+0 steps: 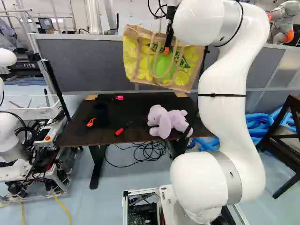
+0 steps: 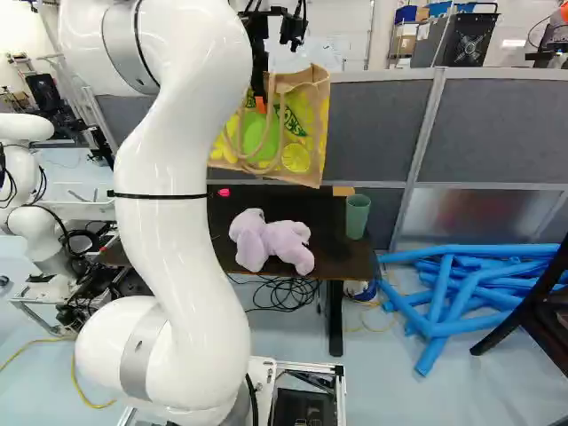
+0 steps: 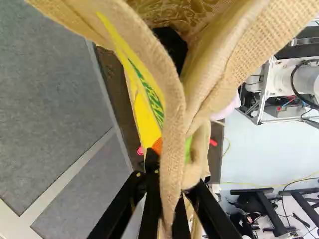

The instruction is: Pick up the bag on the ground and place it on the table

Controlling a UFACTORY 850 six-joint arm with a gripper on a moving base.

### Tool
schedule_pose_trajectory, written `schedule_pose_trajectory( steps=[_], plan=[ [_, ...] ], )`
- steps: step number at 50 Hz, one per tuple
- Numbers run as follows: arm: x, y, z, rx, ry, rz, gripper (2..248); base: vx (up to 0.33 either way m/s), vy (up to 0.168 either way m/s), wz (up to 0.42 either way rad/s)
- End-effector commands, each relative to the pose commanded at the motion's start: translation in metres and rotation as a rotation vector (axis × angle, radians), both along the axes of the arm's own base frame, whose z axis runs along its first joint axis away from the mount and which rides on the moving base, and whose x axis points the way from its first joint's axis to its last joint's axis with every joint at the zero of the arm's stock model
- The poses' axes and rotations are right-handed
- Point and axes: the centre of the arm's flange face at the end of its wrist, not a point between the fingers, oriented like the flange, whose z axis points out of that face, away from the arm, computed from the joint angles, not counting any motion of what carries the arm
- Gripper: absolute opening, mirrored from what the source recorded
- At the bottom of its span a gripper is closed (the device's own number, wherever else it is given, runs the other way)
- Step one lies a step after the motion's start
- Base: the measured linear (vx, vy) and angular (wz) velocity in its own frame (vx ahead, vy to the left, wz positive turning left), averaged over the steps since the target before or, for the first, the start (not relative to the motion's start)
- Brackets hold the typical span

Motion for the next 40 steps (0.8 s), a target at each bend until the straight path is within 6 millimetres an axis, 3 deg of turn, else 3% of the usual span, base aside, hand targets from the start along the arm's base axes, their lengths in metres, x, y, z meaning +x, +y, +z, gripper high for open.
schedule_pose_trajectory(
  steps=[40],
  plan=[
    [0.075,-0.013,-0.058,0.001,0.015,-0.013,21,0.0,0.0,0.0]
  ],
)
